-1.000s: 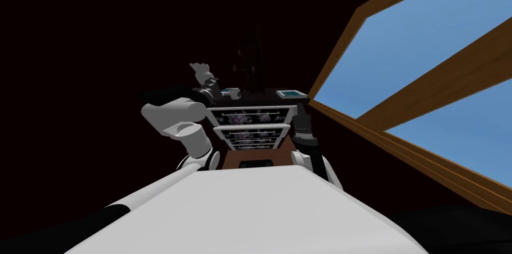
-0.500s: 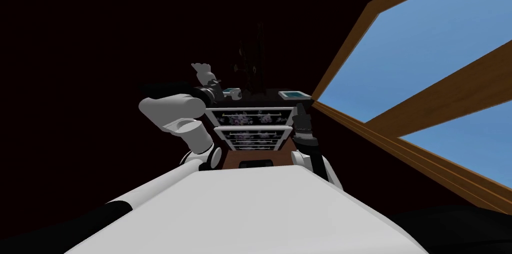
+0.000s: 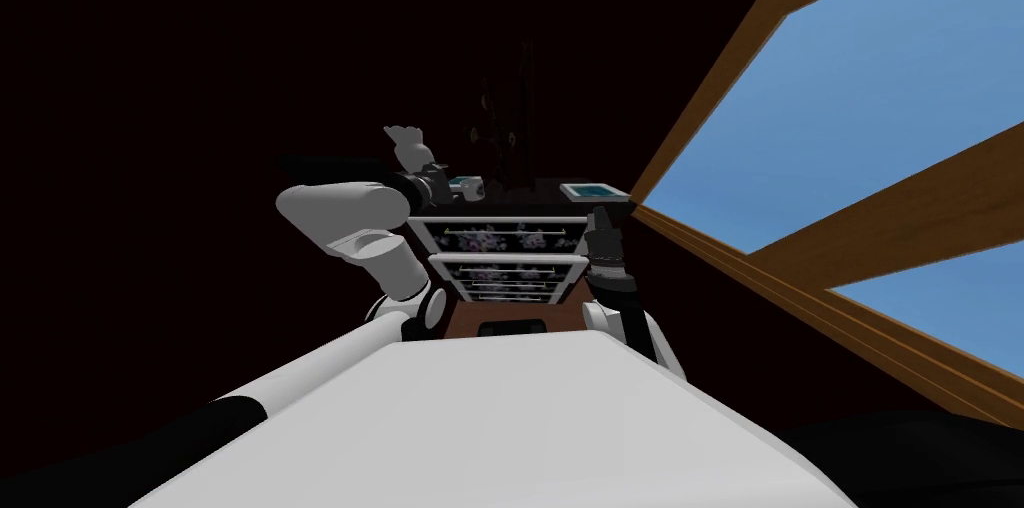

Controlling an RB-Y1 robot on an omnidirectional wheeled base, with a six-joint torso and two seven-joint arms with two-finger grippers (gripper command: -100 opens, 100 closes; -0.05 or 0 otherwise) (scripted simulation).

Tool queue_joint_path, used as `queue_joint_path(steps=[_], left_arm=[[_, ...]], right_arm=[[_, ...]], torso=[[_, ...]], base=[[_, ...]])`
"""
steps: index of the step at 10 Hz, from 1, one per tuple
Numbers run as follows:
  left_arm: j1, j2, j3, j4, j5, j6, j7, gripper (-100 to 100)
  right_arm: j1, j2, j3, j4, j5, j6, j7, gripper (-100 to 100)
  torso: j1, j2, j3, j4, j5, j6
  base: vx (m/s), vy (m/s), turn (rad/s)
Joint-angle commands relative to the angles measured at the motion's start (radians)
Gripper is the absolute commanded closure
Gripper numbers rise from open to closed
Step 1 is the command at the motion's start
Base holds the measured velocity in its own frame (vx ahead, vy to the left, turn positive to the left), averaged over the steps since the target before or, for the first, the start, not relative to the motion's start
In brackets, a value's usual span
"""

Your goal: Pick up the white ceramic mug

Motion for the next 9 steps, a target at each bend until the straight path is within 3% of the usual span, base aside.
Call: queue_joint_path(steps=[1, 6, 9], left_arm=[[-0.01, -0.003, 0.002, 0.002, 0.006, 0.035, 0.007, -100], [-0.072, -0.028, 0.021, 0.029, 0.048, 0.171, 0.045, -100], [-0.089, -0.043, 0.027, 0.037, 0.063, 0.217, 0.057, -100]], right_arm=[[0.0, 0.0, 0.0, 0.0, 0.0, 0.0, 0.0, 0], [0.0, 0.0, 0.0, 0.0, 0.0, 0.0, 0.0, 0], [0.0, 0.0, 0.0, 0.0, 0.0, 0.0, 0.0, 0]], torso=[[0.0, 0.0, 0.0, 0.0, 0.0, 0.0], [0.0, 0.0, 0.0, 0.0, 0.0, 0.0], [0.0, 0.0, 0.0, 0.0, 0.0, 0.0]], base=[[0.028, -0.013, 0.041], [0.038, -0.02, 0.054], [0.032, -0.014, 0.037]])
